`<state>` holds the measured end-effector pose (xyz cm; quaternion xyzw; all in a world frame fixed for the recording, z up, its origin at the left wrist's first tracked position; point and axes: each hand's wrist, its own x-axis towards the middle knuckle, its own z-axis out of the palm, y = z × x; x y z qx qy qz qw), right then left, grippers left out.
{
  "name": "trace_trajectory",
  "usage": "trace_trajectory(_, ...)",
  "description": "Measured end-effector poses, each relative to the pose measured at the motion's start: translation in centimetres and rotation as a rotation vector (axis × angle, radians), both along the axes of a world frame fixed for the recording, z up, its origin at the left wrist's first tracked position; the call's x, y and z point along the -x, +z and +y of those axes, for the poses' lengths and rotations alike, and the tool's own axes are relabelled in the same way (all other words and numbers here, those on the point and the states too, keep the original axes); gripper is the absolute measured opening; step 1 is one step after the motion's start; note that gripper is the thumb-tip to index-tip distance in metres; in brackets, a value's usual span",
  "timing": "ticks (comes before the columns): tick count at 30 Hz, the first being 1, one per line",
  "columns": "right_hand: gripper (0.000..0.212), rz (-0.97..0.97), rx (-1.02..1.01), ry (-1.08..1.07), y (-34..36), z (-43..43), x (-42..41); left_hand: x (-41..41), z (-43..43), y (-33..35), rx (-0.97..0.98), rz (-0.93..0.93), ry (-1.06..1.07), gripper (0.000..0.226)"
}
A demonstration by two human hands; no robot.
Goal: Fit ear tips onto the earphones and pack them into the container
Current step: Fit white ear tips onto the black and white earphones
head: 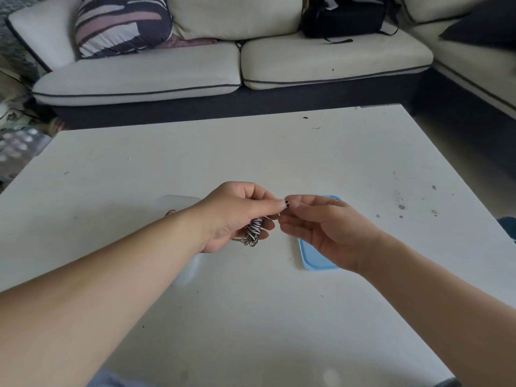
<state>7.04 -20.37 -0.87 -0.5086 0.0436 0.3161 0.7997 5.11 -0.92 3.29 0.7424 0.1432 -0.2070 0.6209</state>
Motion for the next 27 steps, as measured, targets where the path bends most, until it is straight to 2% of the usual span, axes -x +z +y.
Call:
trace_trajectory(7, 0.022, 0.004, -0.036, 0.006, 0.42, 0.44, 0.23, -0.01, 0.30, -0.09, 0.020, -0.103, 0.004, 0.029)
trace_trajectory(12, 0.011, -0.044, 0.001, 0.028, 0.50, 0.44, 0.23, -0.01, 0.65, 0.14, 0.085, -0.064, -0.012, 0.019)
trace_trajectory(20, 0.010, 0.001, -0.002, -0.006, 0.77, 0.34, 0.25, -0.07, 0.58, 0.01, 0.108, -0.032, 0.077, 0.016)
trace_trajectory(27, 0.009, -0.009, 0.040, -0.059, 0.62, 0.35, 0.11, -0.07, 0.47, -0.29, 0.003, -0.132, 0.050, 0.014)
